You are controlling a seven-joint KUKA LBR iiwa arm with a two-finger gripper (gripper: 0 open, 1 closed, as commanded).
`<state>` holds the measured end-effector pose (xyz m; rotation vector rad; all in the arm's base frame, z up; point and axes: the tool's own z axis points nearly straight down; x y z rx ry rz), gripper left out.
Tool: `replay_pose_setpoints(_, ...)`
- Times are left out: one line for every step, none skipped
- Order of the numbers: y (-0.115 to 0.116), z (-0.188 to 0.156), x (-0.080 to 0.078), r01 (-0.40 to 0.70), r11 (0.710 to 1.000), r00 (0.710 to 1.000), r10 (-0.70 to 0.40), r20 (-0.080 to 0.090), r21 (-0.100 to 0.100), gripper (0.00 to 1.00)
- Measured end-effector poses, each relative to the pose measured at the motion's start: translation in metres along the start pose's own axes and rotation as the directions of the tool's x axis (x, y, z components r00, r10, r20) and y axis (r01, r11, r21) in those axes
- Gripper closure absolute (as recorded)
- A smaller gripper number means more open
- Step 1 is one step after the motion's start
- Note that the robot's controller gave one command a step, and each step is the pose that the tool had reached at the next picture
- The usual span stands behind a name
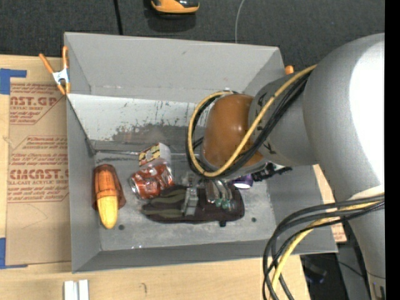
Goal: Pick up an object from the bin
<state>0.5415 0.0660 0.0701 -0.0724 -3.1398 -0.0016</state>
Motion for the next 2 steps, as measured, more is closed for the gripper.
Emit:
replay_pose_setpoints(0.000, 0.000, 0.000, 0.000, 1.000, 1.000, 0.000, 0.000, 0.000, 1.00)
replay_pose_setpoints(-0.018, -0.150, -0.010, 0.009, 1.000, 1.000, -0.009, 0.006, 0.000, 1.00)
